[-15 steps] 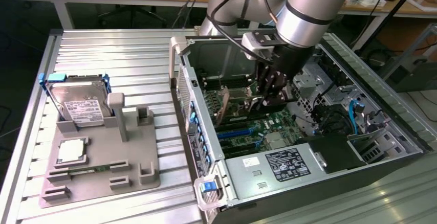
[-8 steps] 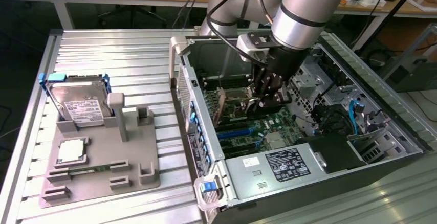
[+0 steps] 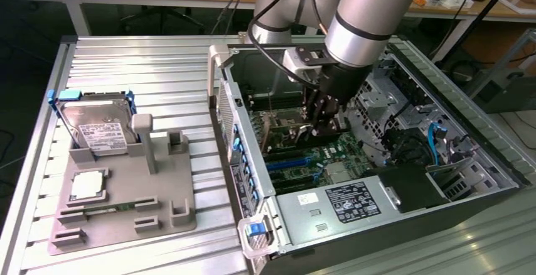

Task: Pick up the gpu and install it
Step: 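Insert the gpu into the slot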

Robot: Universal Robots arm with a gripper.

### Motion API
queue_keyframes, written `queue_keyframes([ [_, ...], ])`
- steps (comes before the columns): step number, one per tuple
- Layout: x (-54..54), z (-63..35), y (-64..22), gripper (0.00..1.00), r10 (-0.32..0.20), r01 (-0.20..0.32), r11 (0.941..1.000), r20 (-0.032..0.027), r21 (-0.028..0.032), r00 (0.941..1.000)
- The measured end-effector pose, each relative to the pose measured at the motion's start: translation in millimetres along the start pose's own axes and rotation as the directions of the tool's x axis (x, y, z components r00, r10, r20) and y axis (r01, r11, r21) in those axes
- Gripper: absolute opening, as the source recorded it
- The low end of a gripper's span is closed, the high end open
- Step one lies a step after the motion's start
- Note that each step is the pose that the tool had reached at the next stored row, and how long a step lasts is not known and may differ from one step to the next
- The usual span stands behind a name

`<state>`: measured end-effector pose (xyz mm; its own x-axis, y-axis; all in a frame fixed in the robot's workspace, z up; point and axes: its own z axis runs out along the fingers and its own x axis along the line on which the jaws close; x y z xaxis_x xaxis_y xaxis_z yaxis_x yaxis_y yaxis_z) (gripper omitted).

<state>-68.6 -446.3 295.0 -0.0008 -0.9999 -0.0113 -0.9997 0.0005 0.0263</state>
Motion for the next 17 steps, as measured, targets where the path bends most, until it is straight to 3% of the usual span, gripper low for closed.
queue_keyframes([
  [3, 6.8, 4.0, 5.1, 0.27, 0.0, 0.0, 1.0, 0.0003, 0.0001, 1.0],
  [8, 11.3, 17.2, 21.2, 0.27, 0.0, 0.0, 1.0, 0.0003, 0.0001, 1.0],
  [17, 11.3, 19.8, 22.2, 0.27, 0.0, 0.0, 1.0, 0.0005, 0.0002, 1.0],
])
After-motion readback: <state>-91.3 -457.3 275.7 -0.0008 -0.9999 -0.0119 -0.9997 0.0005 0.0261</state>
